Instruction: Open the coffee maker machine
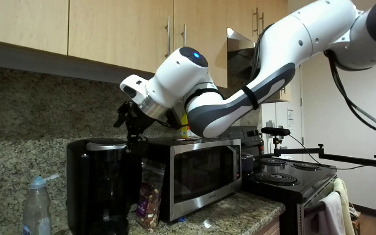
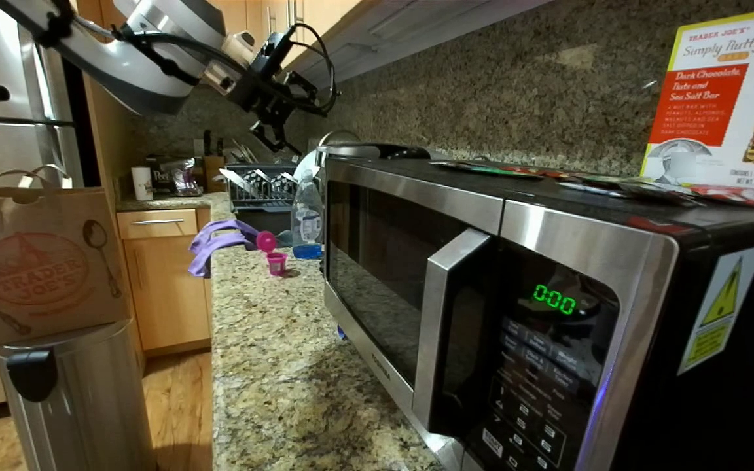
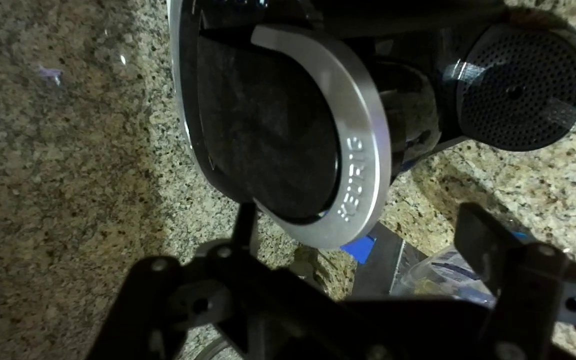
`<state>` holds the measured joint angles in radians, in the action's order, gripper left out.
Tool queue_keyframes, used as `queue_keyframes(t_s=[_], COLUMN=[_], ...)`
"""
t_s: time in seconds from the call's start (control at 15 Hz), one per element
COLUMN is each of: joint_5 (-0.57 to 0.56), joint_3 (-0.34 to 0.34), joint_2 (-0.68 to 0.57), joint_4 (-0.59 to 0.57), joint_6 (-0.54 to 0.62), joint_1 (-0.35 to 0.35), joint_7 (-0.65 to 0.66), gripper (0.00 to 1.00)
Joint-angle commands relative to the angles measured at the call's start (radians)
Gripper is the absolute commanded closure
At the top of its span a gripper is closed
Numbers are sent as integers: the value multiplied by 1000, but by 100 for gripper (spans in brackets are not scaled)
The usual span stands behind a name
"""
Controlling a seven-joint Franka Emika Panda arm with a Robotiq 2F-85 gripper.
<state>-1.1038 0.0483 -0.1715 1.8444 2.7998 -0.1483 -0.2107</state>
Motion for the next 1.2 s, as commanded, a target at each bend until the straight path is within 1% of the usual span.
queue_keyframes(t_s=[0.0,0.13,0.2,0.33,0.4,0.47,0.6,0.67,0.93,1.13], joint_5=[-176,-282,-301,-314,-301,-279,-249,-255,-361,-433], joint_3=[-17,-27,-27,-30,-27,8,25,27,17,23], joint_2=[-94,-127,-146,-167,-174,-178,-177,-176,-158,-144], joint_4=[-151,-205,-222,-237,-235,-231,-208,-202,-188,-175], joint_6=[-110,-164,-189,-261,-289,-341,-397,-426,-538,-603], joint_1=[-70,-102,-112,-133,-137,-115,-112,-114,-127,-124], joint_7=[192,301,327,364,358,342,328,340,476,560], gripper=[0,0,0,0,0,0,0,0,0,0])
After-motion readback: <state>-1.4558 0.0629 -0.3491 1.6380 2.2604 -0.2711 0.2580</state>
